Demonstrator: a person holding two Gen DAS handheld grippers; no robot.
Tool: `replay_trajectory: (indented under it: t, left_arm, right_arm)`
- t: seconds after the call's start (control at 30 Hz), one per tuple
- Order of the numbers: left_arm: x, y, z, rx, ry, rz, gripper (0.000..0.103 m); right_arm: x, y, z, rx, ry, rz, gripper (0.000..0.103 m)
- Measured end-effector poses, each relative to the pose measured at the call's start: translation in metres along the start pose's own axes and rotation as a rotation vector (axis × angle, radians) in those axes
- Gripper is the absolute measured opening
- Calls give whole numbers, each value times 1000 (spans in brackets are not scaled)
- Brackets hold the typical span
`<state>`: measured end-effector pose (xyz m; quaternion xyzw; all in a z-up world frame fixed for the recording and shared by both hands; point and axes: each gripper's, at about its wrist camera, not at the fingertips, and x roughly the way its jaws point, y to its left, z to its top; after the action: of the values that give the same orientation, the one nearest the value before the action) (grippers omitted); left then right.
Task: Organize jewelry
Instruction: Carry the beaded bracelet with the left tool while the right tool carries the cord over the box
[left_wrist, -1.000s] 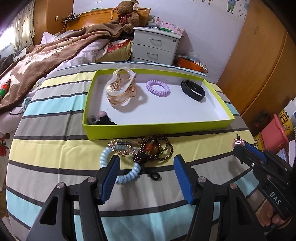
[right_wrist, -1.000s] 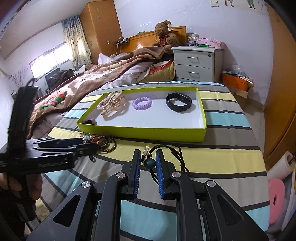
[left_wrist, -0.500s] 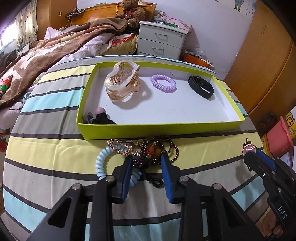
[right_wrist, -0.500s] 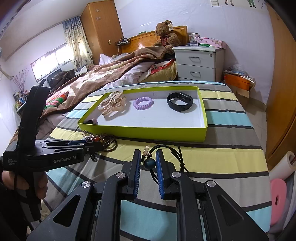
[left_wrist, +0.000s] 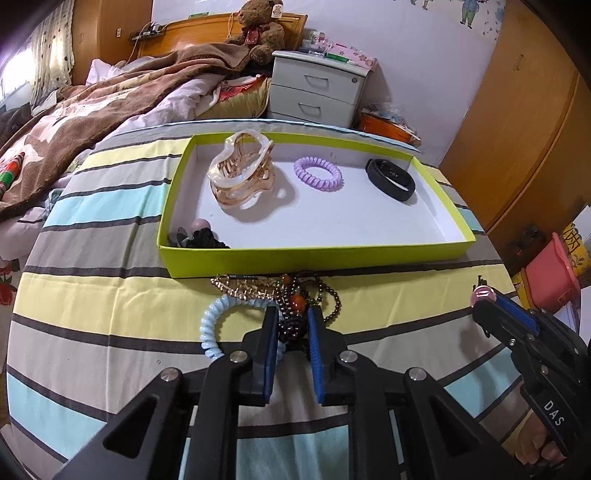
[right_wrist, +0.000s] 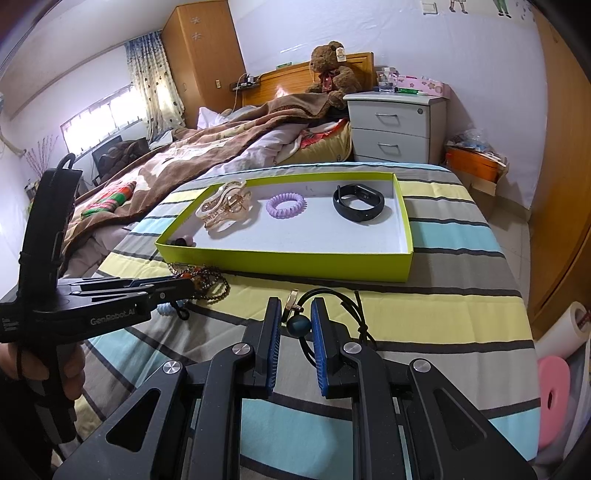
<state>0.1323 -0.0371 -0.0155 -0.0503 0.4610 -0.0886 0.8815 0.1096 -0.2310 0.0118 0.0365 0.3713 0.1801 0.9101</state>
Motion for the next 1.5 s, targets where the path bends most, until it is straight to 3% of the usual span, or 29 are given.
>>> replay_trajectory:
  t: [0.73,1.2,1.5]
  left_arm:
    - [-34,-2,4,-9,-65,-62,17]
    - [-54,-7,29,13,-117,-95,17]
    - [-44,-12,60,26,-117,-129,17]
  right_arm:
    - [-25,3,7,5,-53,-15,17]
    - [-41,1,31,2,-93,-40,17]
    - [-28,-8,57,3,-87,-60,17]
